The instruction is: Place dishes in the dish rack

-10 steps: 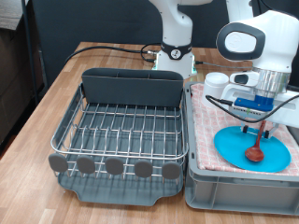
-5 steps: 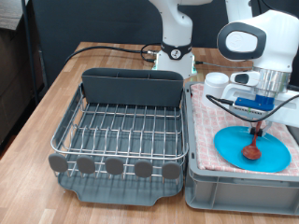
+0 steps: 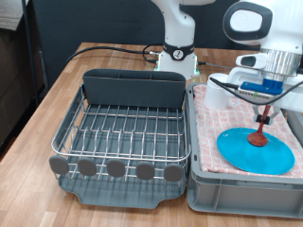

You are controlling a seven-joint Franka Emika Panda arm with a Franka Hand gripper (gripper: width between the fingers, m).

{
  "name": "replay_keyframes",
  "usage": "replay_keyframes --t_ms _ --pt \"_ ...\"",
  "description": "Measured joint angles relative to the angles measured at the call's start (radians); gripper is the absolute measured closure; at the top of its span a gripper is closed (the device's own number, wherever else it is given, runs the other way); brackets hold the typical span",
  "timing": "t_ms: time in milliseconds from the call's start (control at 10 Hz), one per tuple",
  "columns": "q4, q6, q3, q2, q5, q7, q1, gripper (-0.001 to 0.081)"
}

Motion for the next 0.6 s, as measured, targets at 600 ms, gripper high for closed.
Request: replay_keyframes --t_ms 600 --pt "-0.060 -0.170 0.008 -0.158 0.233 0.032 -0.002 0.0717"
